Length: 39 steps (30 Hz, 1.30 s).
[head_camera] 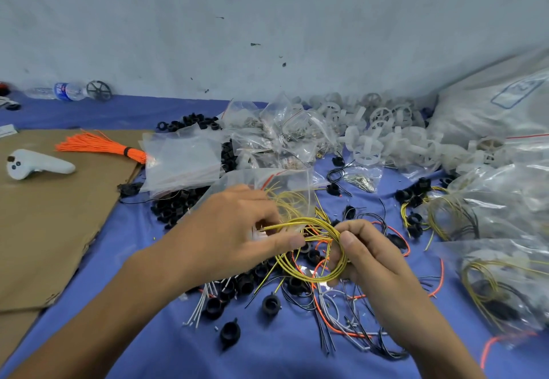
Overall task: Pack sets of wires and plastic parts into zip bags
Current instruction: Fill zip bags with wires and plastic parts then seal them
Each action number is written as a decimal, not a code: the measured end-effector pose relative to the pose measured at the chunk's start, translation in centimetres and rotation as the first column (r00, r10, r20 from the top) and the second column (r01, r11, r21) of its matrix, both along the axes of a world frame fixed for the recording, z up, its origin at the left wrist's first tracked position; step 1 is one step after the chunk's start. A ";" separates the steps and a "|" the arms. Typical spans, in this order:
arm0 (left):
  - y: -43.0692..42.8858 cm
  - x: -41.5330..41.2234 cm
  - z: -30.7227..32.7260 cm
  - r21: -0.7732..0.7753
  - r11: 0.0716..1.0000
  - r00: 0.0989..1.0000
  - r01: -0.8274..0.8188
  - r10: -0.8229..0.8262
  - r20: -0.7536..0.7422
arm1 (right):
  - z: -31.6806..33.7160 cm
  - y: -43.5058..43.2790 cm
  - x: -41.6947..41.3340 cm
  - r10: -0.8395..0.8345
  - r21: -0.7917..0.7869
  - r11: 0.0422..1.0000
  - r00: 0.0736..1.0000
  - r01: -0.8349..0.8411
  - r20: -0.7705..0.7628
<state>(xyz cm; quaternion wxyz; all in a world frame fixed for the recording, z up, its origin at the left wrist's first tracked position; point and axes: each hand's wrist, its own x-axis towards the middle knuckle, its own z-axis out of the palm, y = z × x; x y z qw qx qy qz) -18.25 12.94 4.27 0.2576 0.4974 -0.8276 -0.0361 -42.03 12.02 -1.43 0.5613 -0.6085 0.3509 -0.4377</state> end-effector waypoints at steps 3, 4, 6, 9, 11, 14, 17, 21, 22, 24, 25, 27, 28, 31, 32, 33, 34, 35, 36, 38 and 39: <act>-0.3 -0.1 -0.2 -0.053 0.998 0.995 0.038 -0.033 0.090 | 0.0 0.0 0.3 0.030 0.033 0.999 0.999 -0.031 0.036; -0.4 -0.1 -0.2 -0.058 0.997 0.996 0.047 -0.042 0.084 | 0.0 0.0 0.3 0.039 0.049 0.998 0.998 -0.042 0.052; -0.4 0.0 -0.1 -0.061 0.997 0.997 0.053 -0.049 0.062 | 0.1 -0.1 0.3 0.051 0.084 0.995 0.996 -0.057 0.067; -0.3 0.2 -0.2 -0.022 0.999 0.998 0.043 -0.042 0.046 | 0.0 -0.4 -0.1 0.061 0.167 0.982 0.986 -0.087 0.155; -0.3 0.5 -0.3 0.019 1.000 0.999 0.019 -0.020 0.034 | 0.0 -0.6 -0.4 0.045 0.225 0.969 0.970 -0.100 0.238; -0.5 1.3 0.0 0.031 0.999 1.000 -0.026 0.026 0.007 | -0.6 -1.3 -1.2 -0.099 0.329 0.944 0.940 -0.015 0.328; -0.7 2.1 0.3 -0.010 0.999 0.999 -0.049 0.050 0.017 | -1.5 -2.2 -2.2 -0.247 0.411 0.907 0.907 0.093 0.340; -0.7 1.2 -0.2 -0.042 0.999 0.996 -0.029 0.032 0.079 | -2.0 -2.5 -1.7 -0.221 0.441 0.895 0.928 0.070 0.302; -0.7 0.9 -0.3 -0.045 0.999 0.995 -0.021 0.025 0.094 | -1.9 -2.3 -1.3 -0.180 0.436 0.899 0.940 0.039 0.288; -0.7 0.6 -0.4 -0.061 0.998 0.993 -0.006 0.013 0.115 | -1.4 -2.1 -0.3 -0.110 0.407 0.913 0.960 -0.004 0.256; -0.8 0.5 -0.4 -0.069 0.998 0.993 0.004 0.004 0.121 | -1.1 -1.9 0.3 -0.085 0.383 0.924 0.966 -0.016 0.245; -0.8 0.3 -0.5 -0.075 0.997 0.989 0.026 -0.015 0.145 | -0.5 -1.6 1.4 -0.058 0.351 0.935 0.963 -0.040 0.264; -0.7 0.1 -0.7 -0.077 0.996 0.987 0.037 -0.024 0.159 | -0.3 -1.5 2.0 -0.055 0.347 0.936 0.954 -0.054 0.296; -0.5 -0.2 -1.4 -0.057 0.997 0.982 0.055 -0.044 0.182 | 0.3 -1.4 3.6 -0.062 0.327 0.943 0.939 -0.056 0.338; -0.5 -0.2 -1.7 -0.038 0.998 0.983 0.054 -0.047 0.178 | 0.4 -1.4 4.0 -0.067 0.325 0.945 0.947 -0.042 0.315; -0.4 -0.1 -1.8 -0.019 0.999 0.985 0.041 -0.037 0.168 | 0.3 -1.5 4.3 -0.070 0.324 0.946 0.960 -0.023 0.270; -0.4 0.0 -1.9 -0.008 1.000 0.987 0.014 -0.013 0.159 | 0.3 -1.5 4.6 -0.071 0.316 0.949 0.978 0.005 0.198; -0.5 0.2 -1.8 -0.010 1.000 0.988 -0.014 0.015 0.157 | 0.2 -1.6 4.8 -0.052 0.295 0.955 0.993 0.019 0.105; -0.4 0.2 -1.7 -0.028 0.999 0.987 -0.028 0.032 0.157 | 0.2 -1.6 5.0 -0.019 0.271 0.962 1.000 0.018 0.003; -0.2 -0.3 -1.7 -0.074 0.997 0.985 0.001 0.012 0.171 | 0.4 -1.9 5.5 0.086 0.239 0.970 0.987 -0.050 -0.139; -0.1 -0.9 -1.8 -0.089 0.995 0.983 0.035 -0.018 0.185 | 0.5 -2.1 5.9 0.138 0.237 0.966 0.979 -0.100 -0.150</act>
